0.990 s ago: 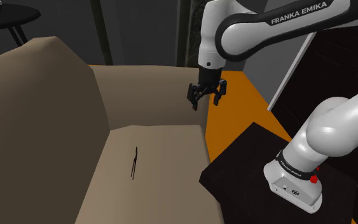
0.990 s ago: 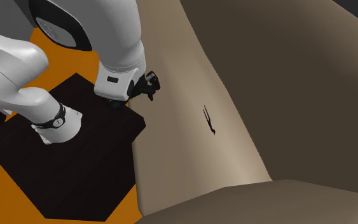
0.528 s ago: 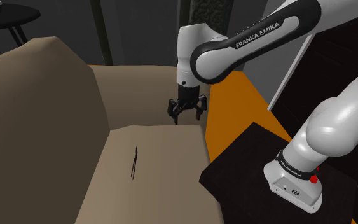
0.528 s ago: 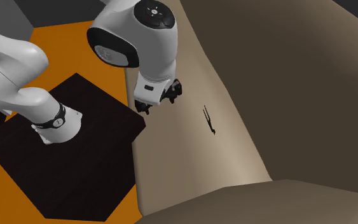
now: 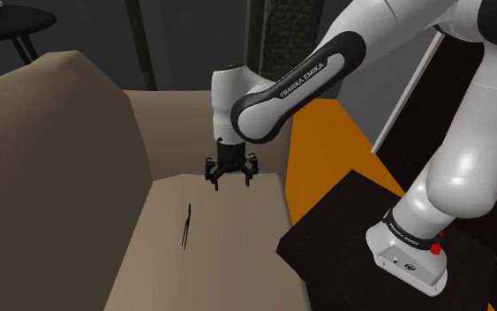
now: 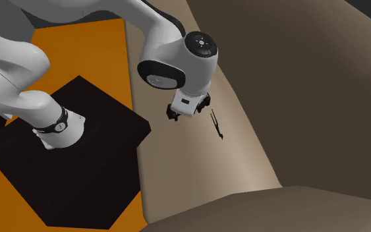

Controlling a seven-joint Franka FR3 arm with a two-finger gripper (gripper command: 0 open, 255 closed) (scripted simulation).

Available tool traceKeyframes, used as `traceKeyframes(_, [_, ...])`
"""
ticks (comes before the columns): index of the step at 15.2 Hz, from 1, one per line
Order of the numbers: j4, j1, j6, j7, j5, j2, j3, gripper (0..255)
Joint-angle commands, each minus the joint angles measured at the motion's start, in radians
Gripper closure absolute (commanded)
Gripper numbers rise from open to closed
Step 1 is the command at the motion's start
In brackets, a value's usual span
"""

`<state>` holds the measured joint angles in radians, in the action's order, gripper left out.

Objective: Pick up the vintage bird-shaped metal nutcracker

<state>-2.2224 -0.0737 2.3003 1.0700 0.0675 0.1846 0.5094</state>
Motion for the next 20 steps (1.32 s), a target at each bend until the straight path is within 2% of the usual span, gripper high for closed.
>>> traceKeyframes(1, [0.064,-0.030,0.021,0.073,-0.046,0.093,-0.007,0])
traceKeyframes(7, [0.273,-0.131,0.049,0.216,-0.136,0.341,-0.066,0])
traceKeyframes(14, [0.578,-0.243,0.022,0.317,-0.175,0.617,-0.131,0])
traceKeyframes(20, [0.598,-0.256,0.064,0.315,-0.188,0.679,-0.147,0])
